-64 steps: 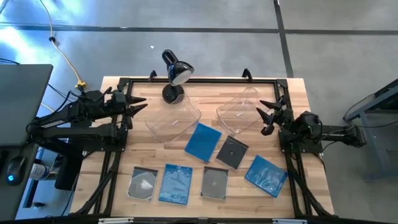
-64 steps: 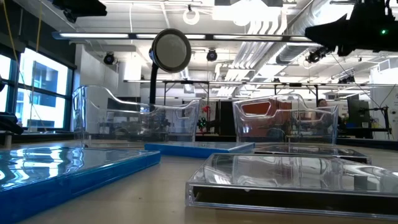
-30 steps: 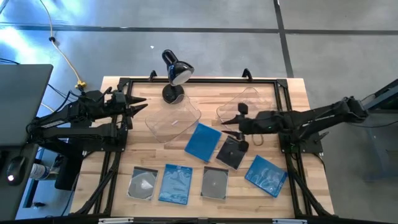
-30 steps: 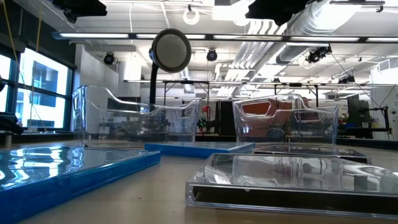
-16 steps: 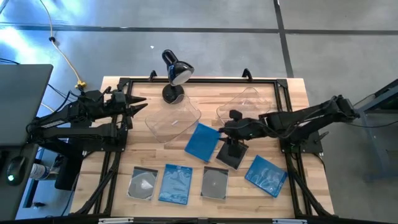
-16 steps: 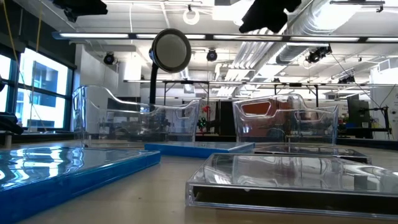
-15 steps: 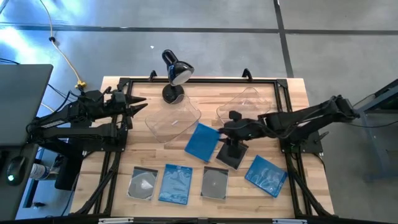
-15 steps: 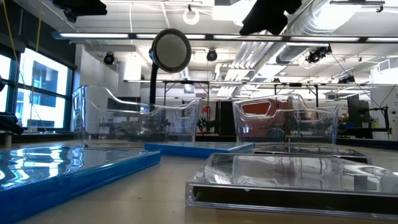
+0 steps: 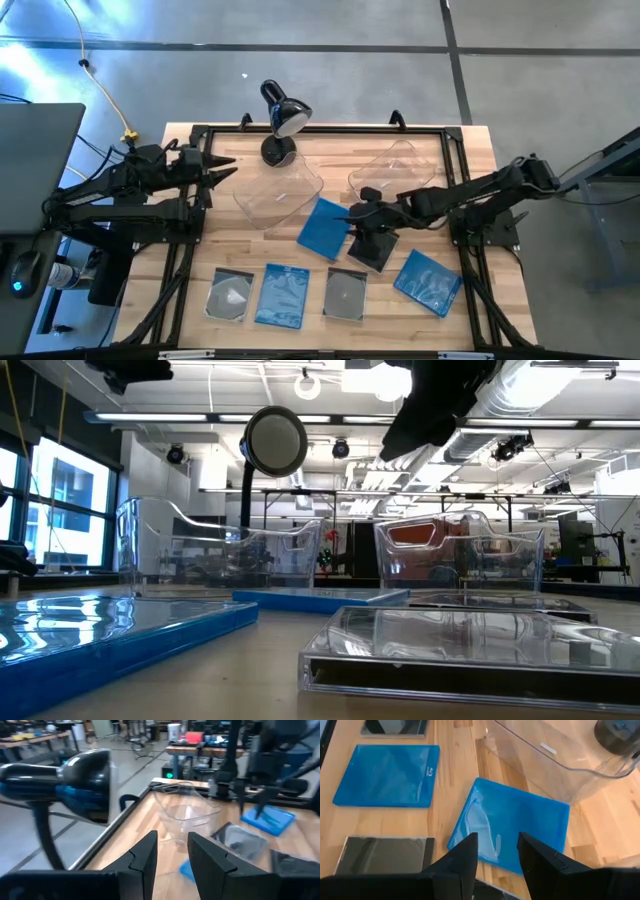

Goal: Pick & place jewel cases by type
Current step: Put the bottom left blue CD case into the right transparent bin

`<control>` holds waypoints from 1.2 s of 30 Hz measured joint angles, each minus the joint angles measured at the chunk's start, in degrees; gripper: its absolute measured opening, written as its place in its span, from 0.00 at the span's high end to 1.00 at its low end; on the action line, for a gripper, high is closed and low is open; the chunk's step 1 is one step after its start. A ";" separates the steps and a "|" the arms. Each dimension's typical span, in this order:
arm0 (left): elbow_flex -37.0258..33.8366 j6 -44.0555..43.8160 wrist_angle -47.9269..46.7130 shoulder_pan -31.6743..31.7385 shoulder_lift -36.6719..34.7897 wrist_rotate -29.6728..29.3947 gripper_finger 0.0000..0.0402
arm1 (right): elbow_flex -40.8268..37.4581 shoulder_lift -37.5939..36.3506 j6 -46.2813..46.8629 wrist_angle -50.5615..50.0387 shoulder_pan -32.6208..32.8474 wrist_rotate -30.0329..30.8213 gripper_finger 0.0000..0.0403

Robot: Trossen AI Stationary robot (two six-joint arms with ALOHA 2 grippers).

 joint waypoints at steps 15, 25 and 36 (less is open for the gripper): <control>-0.02 -5.55 -0.36 -0.02 13.15 16.42 0.73 | 0.00 -0.17 8.82 -3.34 -0.03 0.37 0.69; -0.02 -2.90 3.08 -0.02 17.00 14.18 0.73 | 0.00 -0.20 25.88 -23.15 0.62 -3.91 0.69; -0.02 -2.81 5.03 -0.02 16.85 10.60 0.73 | 0.00 -0.22 42.78 -42.76 5.88 -17.76 0.69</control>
